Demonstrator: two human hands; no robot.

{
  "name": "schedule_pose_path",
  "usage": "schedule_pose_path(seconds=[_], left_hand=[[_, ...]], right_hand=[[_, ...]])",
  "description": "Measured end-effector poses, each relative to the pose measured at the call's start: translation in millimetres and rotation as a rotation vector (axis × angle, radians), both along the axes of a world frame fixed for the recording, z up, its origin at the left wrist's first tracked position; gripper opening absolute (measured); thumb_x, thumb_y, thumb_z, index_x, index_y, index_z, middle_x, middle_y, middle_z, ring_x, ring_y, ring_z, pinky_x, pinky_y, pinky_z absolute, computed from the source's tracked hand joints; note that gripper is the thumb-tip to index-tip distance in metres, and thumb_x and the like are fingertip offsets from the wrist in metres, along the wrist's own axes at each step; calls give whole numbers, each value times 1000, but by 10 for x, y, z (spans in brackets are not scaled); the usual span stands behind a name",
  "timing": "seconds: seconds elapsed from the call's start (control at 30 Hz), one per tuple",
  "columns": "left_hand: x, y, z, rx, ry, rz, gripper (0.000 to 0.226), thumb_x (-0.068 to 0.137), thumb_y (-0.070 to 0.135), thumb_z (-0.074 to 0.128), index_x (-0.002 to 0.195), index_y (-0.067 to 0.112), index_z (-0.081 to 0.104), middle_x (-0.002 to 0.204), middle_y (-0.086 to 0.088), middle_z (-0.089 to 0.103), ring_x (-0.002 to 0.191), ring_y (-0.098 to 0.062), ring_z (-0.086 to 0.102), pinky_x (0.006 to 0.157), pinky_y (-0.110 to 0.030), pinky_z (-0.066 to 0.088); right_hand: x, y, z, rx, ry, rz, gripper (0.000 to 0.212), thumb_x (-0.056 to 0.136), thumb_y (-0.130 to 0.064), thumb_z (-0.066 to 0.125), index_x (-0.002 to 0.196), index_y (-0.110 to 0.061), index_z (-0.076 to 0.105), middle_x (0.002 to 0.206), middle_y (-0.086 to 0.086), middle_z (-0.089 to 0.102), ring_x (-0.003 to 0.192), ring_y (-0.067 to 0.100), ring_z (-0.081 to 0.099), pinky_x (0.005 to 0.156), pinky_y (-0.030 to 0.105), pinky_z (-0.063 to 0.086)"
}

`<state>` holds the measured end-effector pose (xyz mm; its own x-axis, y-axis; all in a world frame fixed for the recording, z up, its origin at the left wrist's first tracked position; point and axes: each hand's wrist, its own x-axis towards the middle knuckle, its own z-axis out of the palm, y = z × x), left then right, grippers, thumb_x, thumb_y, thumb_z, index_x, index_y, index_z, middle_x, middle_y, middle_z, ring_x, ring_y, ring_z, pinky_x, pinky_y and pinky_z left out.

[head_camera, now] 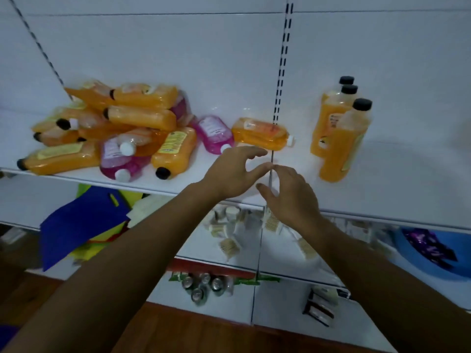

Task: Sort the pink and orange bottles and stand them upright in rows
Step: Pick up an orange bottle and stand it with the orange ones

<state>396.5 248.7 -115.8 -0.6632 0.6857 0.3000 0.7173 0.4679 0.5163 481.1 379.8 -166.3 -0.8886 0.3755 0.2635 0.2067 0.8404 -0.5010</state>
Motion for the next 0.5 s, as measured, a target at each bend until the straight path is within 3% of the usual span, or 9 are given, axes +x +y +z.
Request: schedule_pose_path(seconds=[0.13, 0.37, 0.5], left_hand=[[-277, -299, -85, -48, 4, 76, 47, 94, 41, 56, 134, 16, 55, 136, -1, 58, 123, -18, 53, 103, -30, 37], [-761, -46, -119, -133, 58, 96, 55, 93, 39, 60, 142, 19, 44, 145, 1, 48, 131, -18, 44, 105, -28, 34], [-1041, 300, -74, -137, 97, 80, 43, 89, 40, 63, 128, 22, 56, 129, -1, 60, 114, -21, 58, 99, -43, 48]], right_hand=[[-289, -125, -44, 2, -6, -7, 63, 88, -51, 61, 139, -20, 42, 141, 2, 49, 125, 20, 48, 99, 33, 42], [-786, 185, -85, 86, 74, -94, 66, 88, -41, 64, 141, -15, 34, 151, 12, 31, 138, 31, 29, 106, 42, 39], [-1119, 444, -54, 56, 124, -111, 74, 86, -36, 68, 144, -15, 29, 149, 14, 30, 138, 32, 26, 105, 46, 41]])
